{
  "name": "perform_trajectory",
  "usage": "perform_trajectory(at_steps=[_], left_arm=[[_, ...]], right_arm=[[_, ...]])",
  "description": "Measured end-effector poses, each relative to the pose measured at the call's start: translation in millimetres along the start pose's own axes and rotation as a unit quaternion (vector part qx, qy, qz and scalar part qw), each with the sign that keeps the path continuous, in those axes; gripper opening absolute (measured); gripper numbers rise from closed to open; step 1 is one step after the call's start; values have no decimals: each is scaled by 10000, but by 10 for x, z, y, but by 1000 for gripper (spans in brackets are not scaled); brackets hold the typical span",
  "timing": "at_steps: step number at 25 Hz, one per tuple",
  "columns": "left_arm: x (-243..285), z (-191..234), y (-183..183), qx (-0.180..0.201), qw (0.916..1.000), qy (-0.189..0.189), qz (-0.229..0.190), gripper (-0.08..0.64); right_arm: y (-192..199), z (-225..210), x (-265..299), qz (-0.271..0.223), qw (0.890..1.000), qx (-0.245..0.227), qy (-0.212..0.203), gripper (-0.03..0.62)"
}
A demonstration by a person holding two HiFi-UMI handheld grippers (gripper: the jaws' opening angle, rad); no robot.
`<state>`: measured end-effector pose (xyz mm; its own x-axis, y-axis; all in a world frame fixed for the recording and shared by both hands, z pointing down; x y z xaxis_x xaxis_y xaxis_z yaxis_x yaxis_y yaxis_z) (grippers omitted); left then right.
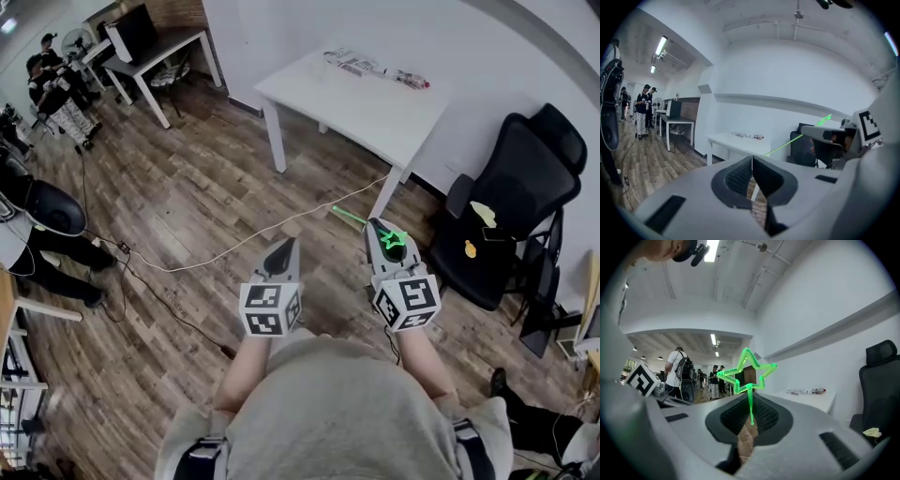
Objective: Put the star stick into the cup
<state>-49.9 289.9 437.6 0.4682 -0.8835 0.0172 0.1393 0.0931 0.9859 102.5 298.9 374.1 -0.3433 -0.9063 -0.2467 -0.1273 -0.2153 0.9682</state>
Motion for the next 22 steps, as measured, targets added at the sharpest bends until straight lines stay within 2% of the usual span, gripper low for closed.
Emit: perform_trajectory(at_steps=[7,16,22], left_arm=[[-22,-152,69,28,10000,-9,13,9],[-7,-107,134,-49,9997,-234,72,9],[212,-12,179,-62,9994,-347,50,9]], right_arm=[[9,-96,-122,5,10000,17,-3,12],[39,-149,-67,-18,9999,92,-56,12],[76,-266,133,-56,9999,71,-101,14]])
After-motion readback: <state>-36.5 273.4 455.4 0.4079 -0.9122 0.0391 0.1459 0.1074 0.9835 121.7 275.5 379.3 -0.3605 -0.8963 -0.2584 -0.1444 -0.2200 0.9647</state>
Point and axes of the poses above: the fingertips, and each gripper's own axes: x forward along the fingers, z to its left, y out of its underside, the point moved 1 cm from there along -x, backward along the fingers, and after that the axes turned 15 degrees about -z, right-handed, at the moved point
